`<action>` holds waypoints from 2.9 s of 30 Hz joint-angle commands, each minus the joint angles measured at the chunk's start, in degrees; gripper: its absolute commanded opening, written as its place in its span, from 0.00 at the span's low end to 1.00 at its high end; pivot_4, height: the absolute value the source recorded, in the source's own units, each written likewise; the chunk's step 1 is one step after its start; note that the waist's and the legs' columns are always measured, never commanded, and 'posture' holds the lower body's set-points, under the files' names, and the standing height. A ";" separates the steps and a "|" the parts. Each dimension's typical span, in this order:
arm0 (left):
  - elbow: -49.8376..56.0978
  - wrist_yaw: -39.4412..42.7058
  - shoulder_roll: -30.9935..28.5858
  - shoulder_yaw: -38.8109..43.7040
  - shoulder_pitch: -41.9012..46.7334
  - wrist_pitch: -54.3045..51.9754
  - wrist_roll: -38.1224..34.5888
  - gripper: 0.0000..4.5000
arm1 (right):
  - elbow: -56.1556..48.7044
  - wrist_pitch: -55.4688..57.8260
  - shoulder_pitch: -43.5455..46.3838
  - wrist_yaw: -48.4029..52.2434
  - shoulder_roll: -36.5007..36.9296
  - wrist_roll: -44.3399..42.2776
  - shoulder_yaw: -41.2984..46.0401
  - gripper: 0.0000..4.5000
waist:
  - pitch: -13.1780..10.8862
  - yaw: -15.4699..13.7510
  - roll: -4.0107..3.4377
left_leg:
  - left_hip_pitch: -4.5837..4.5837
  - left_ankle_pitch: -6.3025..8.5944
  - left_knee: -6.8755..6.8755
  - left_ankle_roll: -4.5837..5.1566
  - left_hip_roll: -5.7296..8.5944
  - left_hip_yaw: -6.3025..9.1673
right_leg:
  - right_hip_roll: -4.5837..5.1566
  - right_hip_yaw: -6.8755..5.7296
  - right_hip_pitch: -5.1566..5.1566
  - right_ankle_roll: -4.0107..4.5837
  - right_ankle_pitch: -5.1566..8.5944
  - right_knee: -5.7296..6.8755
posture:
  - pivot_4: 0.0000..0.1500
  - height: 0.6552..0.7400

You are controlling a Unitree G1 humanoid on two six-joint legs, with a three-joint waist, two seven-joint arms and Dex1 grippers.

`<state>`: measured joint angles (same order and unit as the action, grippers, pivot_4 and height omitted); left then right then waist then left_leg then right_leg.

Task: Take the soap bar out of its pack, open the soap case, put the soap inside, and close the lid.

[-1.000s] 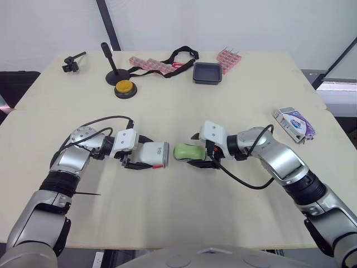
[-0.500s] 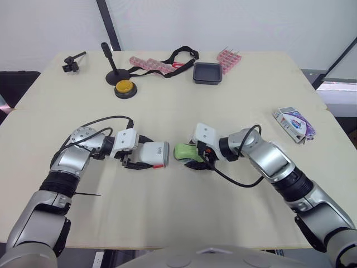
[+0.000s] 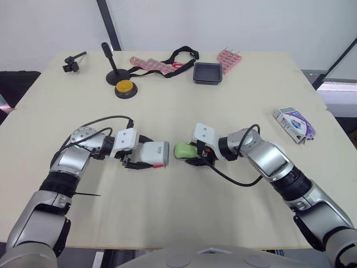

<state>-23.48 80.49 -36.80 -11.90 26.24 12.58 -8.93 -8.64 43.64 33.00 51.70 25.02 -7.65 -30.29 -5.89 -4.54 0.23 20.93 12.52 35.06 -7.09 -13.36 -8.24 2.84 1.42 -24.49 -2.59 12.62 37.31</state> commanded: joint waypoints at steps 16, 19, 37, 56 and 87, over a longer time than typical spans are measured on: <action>2.55 -1.11 3.56 0.07 0.69 -1.29 -1.31 0.77 | -5.96 -5.14 2.90 9.70 8.45 0.31 -0.05 0.57 | -0.02 -0.08 -0.01 | 0.03 -0.01 0.00 0.00 -0.02 0.00 | -0.02 0.01 0.00 0.00 0.00 0.01 | 1.00 0.87; 3.28 -1.43 4.91 -0.23 0.56 -1.54 -1.15 0.77 | -6.36 -3.88 3.33 10.14 8.32 0.41 -0.17 0.57 | -0.02 -0.02 -0.01 | 0.03 -0.01 0.00 0.00 -0.03 0.00 | -0.03 0.04 -0.01 0.00 0.00 0.02 | 1.00 0.87; 4.31 -2.62 6.99 -0.56 0.48 -1.48 -0.62 0.77 | -3.91 -0.84 6.37 10.40 5.64 2.25 -3.78 0.57 | -0.03 -0.08 -0.01 | 0.03 -0.01 0.01 0.02 -0.03 0.00 | -0.03 0.03 -0.02 0.01 0.00 0.02 | 1.00 0.87; 5.48 -3.52 7.41 -1.71 -0.03 -1.99 -0.41 0.77 | -4.00 2.03 8.31 11.50 3.84 2.05 -4.56 0.80 | -0.03 -0.12 -0.01 | 0.04 -0.02 0.02 0.02 -0.03 0.00 | -0.03 0.01 -0.02 0.01 0.00 0.05 | 1.00 0.87; 2.79 -2.48 7.10 -2.08 1.81 -1.16 0.26 0.77 | -12.56 3.91 -5.08 10.00 20.98 -6.46 11.35 0.49 | -0.03 -0.89 -0.01 | 0.04 -0.02 0.04 0.03 -0.03 -0.01 | -0.03 0.22 -0.02 0.01 0.00 0.02 | 1.00 0.87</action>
<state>-21.26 77.85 -29.34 -14.57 27.17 10.66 -8.30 -20.66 49.66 28.09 61.61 45.42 -14.79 -19.34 -5.92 -5.43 0.23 20.96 12.51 35.10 -7.06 -13.38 -8.25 2.81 1.64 -24.51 -2.58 12.62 37.34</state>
